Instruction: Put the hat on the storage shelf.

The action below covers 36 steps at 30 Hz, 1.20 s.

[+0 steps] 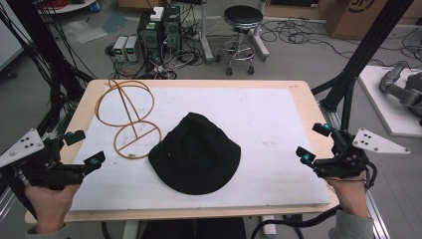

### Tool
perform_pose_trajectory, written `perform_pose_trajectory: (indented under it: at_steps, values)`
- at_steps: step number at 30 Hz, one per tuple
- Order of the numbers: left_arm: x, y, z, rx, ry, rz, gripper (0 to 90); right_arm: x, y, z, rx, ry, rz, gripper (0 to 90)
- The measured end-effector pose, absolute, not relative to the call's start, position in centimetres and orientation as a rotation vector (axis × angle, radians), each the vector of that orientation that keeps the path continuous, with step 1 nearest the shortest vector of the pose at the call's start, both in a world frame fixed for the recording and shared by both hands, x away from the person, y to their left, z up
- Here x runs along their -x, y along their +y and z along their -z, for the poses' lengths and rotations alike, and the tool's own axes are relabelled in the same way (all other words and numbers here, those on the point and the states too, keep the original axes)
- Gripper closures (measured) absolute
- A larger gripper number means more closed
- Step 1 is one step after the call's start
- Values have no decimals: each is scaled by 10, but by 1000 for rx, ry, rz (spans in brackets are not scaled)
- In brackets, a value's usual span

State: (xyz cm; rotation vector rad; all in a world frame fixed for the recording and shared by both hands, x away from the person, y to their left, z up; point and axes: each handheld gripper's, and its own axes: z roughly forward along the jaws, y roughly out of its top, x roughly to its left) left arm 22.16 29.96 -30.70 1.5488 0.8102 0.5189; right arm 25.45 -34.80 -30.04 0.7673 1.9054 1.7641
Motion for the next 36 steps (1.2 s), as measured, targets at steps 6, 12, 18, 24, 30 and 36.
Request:
perform_pose_trajectory:
  at_steps: [6, 12, 18, 24, 30, 36]
  values:
    - [-219, 299, 308, -1554, 810, -507, 17, -262, -332, 295, -716, 1965, -1759, 28]
    - [-211, 299, 305, -1551, 799, -511, 17, -272, -317, 293, -683, 2002, -1759, 28]
    - [-205, 299, 305, -1558, 798, -513, 17, -287, -289, 285, -611, 2075, -1744, 29]
    - [-199, 302, 307, -1557, 802, -508, 17, -298, -264, 281, -558, 2138, -1731, 28]
    - [-194, 305, 309, -1557, 816, -515, 17, -311, -238, 282, -514, 2173, -1733, 28]
    - [-189, 307, 311, -1552, 828, -518, 17, -323, -208, 285, -470, 2230, -1735, 29]
